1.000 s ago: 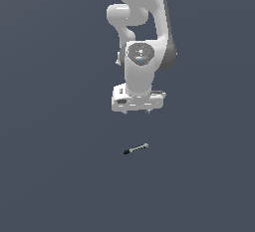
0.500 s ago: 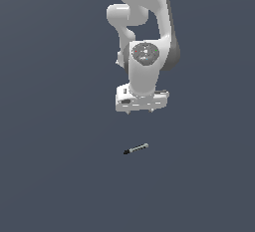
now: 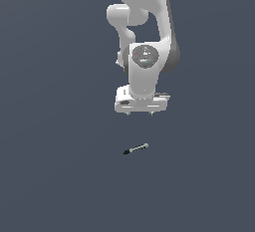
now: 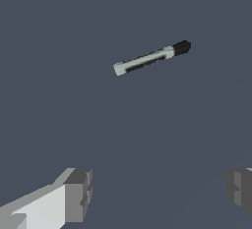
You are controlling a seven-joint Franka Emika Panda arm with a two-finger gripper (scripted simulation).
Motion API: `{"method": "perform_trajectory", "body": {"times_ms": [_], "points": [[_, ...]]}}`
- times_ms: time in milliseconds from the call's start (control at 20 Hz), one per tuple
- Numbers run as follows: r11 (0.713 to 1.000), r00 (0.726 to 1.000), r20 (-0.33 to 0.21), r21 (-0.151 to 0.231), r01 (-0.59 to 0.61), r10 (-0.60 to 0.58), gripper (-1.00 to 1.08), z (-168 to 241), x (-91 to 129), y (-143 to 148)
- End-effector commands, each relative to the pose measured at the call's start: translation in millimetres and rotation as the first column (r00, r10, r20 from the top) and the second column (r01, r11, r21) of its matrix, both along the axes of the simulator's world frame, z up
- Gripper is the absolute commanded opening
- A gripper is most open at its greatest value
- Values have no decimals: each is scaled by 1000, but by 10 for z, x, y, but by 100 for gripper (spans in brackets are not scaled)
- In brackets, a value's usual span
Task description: Pick up the object and move it to a goal position.
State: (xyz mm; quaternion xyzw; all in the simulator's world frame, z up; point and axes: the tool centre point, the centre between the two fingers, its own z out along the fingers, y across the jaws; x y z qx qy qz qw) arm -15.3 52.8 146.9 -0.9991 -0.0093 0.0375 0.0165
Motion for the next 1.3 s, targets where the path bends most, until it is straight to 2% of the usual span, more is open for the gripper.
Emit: {"method": "perform_trajectory", "body": {"times_ms": [0, 300, 600, 900, 1250], "points": [[999, 999, 0, -2, 35, -35, 100, -21, 33, -4], [988, 988, 2, -7, 156, -156, 100, -95, 148, -20], [949, 949, 6, -16, 316, -316, 100, -200, 299, -42], [882, 882, 12, -24, 471, -471, 100, -313, 450, -66], [773, 774, 24, -33, 633, -633, 100, -449, 618, -92]]}}
